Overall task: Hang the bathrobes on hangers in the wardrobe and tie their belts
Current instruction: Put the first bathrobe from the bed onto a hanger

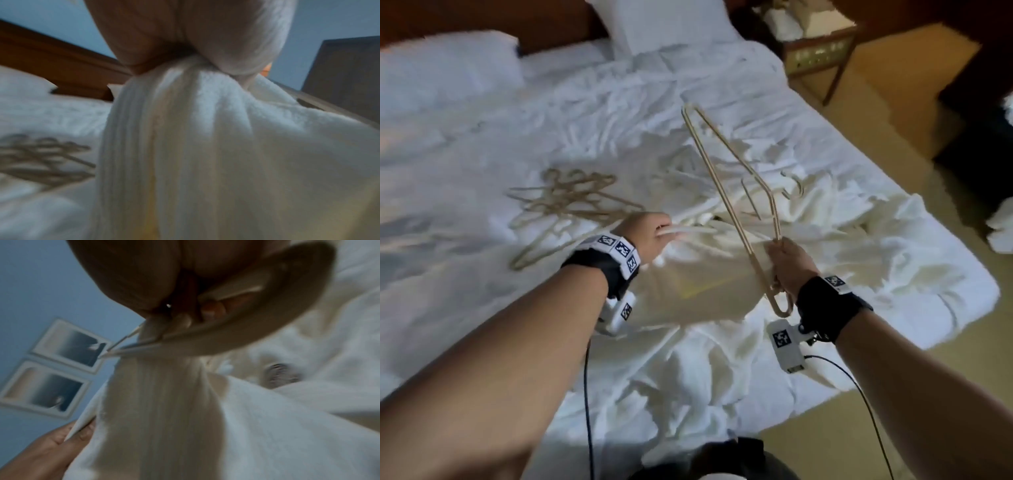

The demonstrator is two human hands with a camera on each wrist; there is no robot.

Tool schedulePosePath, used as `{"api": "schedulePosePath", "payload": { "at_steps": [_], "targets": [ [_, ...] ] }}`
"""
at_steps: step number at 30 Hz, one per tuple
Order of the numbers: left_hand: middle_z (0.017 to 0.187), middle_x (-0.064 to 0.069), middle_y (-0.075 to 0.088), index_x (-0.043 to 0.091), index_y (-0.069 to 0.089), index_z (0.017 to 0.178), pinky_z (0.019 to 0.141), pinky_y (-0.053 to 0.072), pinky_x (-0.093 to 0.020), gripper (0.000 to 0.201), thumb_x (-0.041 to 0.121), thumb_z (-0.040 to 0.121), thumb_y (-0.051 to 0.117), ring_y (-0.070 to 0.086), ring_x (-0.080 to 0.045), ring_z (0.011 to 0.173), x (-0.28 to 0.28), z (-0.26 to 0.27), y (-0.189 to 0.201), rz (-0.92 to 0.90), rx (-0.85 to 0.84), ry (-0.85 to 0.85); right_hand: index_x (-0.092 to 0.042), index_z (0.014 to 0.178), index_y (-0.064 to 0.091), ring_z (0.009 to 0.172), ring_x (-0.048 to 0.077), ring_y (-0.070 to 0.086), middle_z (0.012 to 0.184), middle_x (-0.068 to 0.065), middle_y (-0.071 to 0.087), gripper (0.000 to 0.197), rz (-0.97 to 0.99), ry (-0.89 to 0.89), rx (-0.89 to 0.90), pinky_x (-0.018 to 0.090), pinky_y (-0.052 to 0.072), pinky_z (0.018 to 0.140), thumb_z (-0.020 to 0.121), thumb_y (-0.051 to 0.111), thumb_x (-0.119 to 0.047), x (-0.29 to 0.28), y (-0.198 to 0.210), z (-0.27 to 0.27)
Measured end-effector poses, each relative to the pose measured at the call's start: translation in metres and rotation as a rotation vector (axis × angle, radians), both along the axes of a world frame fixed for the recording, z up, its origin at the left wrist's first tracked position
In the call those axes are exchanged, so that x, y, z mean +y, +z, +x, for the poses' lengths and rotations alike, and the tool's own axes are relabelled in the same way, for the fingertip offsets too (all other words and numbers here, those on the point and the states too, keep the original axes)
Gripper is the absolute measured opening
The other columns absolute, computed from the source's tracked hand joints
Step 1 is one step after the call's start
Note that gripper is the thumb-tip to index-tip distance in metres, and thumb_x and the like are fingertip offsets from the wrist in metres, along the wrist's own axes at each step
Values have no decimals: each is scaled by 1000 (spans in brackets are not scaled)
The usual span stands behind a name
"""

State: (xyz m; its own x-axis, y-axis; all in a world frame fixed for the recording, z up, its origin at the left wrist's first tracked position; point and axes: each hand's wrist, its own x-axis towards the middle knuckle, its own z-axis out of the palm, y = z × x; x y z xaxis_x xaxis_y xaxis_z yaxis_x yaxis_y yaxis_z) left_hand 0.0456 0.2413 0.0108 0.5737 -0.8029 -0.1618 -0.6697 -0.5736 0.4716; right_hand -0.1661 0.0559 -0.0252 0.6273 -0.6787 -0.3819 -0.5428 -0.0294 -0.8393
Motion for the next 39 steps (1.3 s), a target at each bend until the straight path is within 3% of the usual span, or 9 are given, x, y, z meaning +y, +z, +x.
{"api": "schedulePosePath", "payload": {
  "at_steps": [8,12,16,21,28,31,34,36,39],
  "targets": [
    [68,-13,54,5,55,71,63,35,-32,36,31,95,55,51,-26,66,238,69,132,-126,-102,513,-18,89,47,76,28,54,77,4,55,22,-459,638,-230,32,39,68,98,43,-37,145,114,201],
    [78,-11,63,5,64,82,69,43,-34,36,40,86,59,57,-21,74,340,52,149,-264,26,720,-24,83,45,77,29,55,76,2,55,24,-563,824,-303,41,46,75,98,41,-42,227,129,235],
    [83,-11,72,19,72,90,69,57,-53,34,49,80,59,69,-32,78,396,32,136,-424,157,882,-26,85,45,79,30,58,80,5,58,25,-607,874,-293,39,44,71,96,39,-47,284,119,244],
    [95,-17,72,19,74,93,83,51,-62,30,45,79,65,68,-39,90,405,14,111,-667,350,939,-14,102,56,80,26,51,73,-3,48,24,-532,825,-272,28,28,66,99,43,-35,325,115,235],
    [97,-28,67,7,70,94,80,49,-43,43,48,81,67,66,-31,85,368,21,103,-696,419,697,-28,100,67,67,6,59,87,-12,71,19,35,480,-512,30,46,64,84,67,-36,344,88,213],
    [91,-12,73,19,72,92,81,49,-39,34,50,82,66,66,-22,85,355,28,102,-627,422,633,-23,120,63,87,4,66,116,-4,70,44,238,588,-584,14,47,59,78,74,-15,334,86,204],
    [82,-9,69,19,72,84,75,47,-37,35,53,77,66,63,-22,78,340,31,100,-622,458,586,-23,130,58,100,-3,64,130,4,62,64,321,676,-458,24,56,78,73,70,6,321,75,196],
    [77,-6,66,19,72,77,71,45,-35,31,50,75,69,60,-22,74,330,34,100,-707,513,580,-41,126,56,121,3,55,133,-2,60,69,161,685,-335,41,49,100,67,74,-12,313,55,190],
    [73,2,64,25,72,75,68,46,-29,23,47,79,68,60,-16,73,321,39,101,-738,489,545,-41,140,41,123,13,54,136,-2,57,85,10,584,-111,34,51,92,66,82,-38,303,33,179]
  ]
}}
